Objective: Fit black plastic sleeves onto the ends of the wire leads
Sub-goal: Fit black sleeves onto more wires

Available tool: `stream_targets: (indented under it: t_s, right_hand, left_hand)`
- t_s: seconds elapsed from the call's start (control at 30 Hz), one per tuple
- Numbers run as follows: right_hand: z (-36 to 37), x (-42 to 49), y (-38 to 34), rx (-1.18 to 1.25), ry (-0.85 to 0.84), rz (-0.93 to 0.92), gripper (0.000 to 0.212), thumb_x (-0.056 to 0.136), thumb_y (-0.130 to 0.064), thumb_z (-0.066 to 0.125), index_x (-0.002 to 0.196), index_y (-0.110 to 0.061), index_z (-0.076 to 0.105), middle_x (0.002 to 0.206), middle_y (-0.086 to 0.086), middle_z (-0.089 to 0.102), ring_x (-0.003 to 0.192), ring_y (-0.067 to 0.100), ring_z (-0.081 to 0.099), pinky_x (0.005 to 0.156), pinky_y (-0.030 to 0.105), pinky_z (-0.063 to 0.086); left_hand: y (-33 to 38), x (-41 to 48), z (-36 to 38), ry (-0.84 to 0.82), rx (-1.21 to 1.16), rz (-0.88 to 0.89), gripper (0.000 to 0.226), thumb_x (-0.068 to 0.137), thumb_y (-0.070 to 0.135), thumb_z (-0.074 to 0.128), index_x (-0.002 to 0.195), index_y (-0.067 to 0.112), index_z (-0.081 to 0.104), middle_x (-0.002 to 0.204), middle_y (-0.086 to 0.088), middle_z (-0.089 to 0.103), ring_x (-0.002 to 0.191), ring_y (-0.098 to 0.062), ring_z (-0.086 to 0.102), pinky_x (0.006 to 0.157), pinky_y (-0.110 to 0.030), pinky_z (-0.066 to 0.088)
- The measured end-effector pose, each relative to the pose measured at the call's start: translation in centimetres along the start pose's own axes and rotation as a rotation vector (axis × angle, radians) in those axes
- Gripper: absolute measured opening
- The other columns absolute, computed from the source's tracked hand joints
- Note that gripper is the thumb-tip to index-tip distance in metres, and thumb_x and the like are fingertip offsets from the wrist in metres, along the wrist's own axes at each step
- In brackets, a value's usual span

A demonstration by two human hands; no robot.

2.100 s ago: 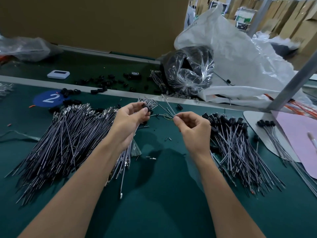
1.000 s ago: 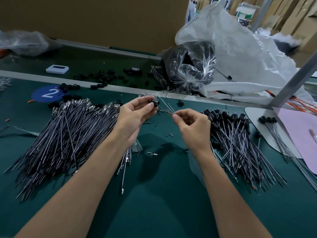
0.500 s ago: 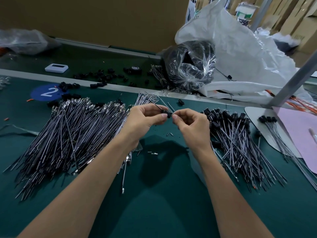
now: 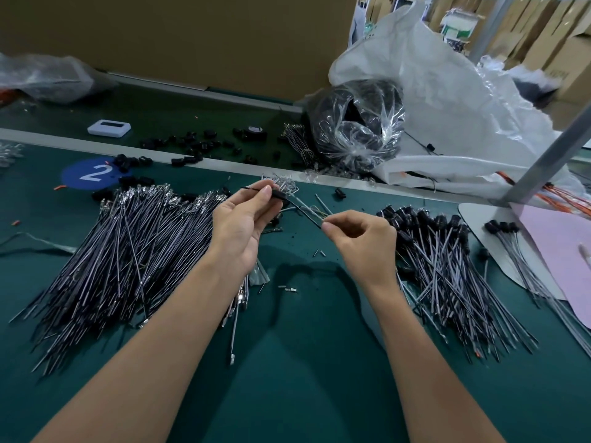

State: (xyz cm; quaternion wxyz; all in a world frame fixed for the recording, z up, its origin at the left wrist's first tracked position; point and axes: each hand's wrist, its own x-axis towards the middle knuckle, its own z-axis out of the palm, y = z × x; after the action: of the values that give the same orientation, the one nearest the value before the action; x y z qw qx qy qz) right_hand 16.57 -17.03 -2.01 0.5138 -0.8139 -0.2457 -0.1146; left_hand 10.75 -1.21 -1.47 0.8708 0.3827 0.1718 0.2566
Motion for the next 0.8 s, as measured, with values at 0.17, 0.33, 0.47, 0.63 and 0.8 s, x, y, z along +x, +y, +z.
stream_targets:
  t_s: [0.17,0.33,0.47,0.63,0.8]
  right_hand:
    - [0.2,0.0,0.0,-0.064,-0.009,-0.039,0.008,0.078,-0.006,0.077,0.078,-0.014,0.079,0.064,-0.014,0.066,0.061,-0.005,0.061,0.063,0.005,0.044]
    - [0.3,0.1,0.2,-0.081,0.005,-0.048,0.008,0.078,-0.007,0.077,0.077,-0.015,0.078,0.063,-0.014,0.066,0.062,-0.001,0.062,0.062,0.006,0.045]
    - [0.2,0.2,0.5,-0.084,0.025,-0.050,0.009,0.078,-0.007,0.077,0.077,-0.016,0.078,0.063,-0.015,0.066,0.062,-0.001,0.062,0.061,0.005,0.044]
    - [0.3,0.2,0.4,-0.090,0.003,-0.061,0.008,0.078,-0.007,0.078,0.078,-0.015,0.078,0.063,-0.013,0.067,0.063,0.003,0.063,0.062,0.007,0.045]
    - [0.3,0.2,0.3,-0.069,0.014,-0.067,0.008,0.079,-0.008,0.077,0.077,-0.016,0.078,0.063,-0.016,0.066,0.061,-0.002,0.062,0.063,0.006,0.044]
  left_hand:
    - [0.2,0.0,0.1,0.032,-0.024,-0.001,0.014,0.092,-0.003,0.058,0.087,0.006,0.067,0.089,-0.009,0.070,0.077,-0.014,0.070,0.079,-0.023,0.059]
    - [0.1,0.0,0.1,0.020,-0.029,-0.001,0.015,0.092,-0.004,0.057,0.086,0.006,0.067,0.088,-0.009,0.070,0.079,-0.014,0.070,0.080,-0.024,0.059]
    - [0.4,0.1,-0.1,0.053,-0.118,-0.024,0.014,0.091,-0.004,0.058,0.086,0.005,0.068,0.080,-0.007,0.073,0.076,-0.015,0.072,0.079,-0.024,0.059]
    - [0.1,0.0,0.0,0.003,-0.039,-0.012,0.014,0.092,-0.003,0.058,0.088,0.005,0.067,0.086,-0.007,0.072,0.079,-0.014,0.071,0.077,-0.022,0.058]
    - [-0.7,-0.2,0.3,-0.083,0.066,-0.012,0.012,0.091,-0.005,0.058,0.089,0.003,0.067,0.083,-0.007,0.072,0.079,-0.015,0.071,0.077,-0.024,0.059]
